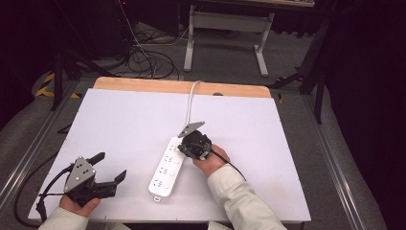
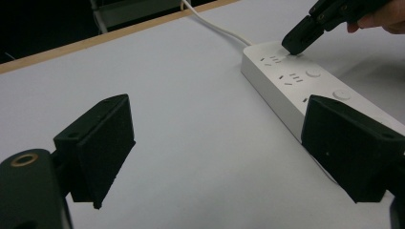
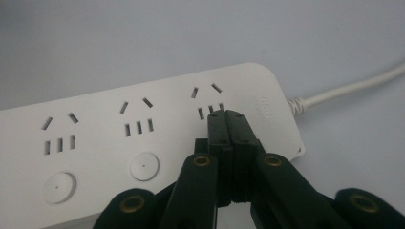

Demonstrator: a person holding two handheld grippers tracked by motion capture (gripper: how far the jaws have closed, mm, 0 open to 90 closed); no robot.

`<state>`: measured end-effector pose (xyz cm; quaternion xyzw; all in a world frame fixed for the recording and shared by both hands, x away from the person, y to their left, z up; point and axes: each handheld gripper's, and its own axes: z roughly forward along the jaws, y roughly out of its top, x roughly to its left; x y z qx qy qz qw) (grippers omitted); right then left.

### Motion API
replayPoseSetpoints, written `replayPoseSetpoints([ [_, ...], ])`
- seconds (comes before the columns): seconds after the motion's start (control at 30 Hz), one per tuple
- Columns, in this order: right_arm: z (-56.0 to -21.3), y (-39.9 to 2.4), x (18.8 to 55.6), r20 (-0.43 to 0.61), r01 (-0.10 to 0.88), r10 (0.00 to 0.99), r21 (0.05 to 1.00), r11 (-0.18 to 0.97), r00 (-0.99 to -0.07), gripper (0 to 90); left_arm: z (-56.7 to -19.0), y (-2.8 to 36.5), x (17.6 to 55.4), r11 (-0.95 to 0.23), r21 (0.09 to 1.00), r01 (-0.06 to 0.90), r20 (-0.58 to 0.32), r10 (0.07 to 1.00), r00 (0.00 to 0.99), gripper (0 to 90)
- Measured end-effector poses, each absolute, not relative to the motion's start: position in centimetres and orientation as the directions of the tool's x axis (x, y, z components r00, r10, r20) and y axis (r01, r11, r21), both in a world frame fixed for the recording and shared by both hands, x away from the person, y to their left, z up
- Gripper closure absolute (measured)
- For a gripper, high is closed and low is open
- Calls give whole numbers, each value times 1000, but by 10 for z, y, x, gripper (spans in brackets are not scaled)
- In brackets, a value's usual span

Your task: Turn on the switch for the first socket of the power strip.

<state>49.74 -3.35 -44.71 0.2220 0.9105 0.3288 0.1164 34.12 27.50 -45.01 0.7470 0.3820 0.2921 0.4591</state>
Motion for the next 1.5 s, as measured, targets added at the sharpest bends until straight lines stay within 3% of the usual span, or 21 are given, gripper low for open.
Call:
replayPoseSetpoints([
  [1.5,-452,-33,494,-85,321,490,657,682,-867,900,-451,274,341,-283,909,307,81,840,536,117],
])
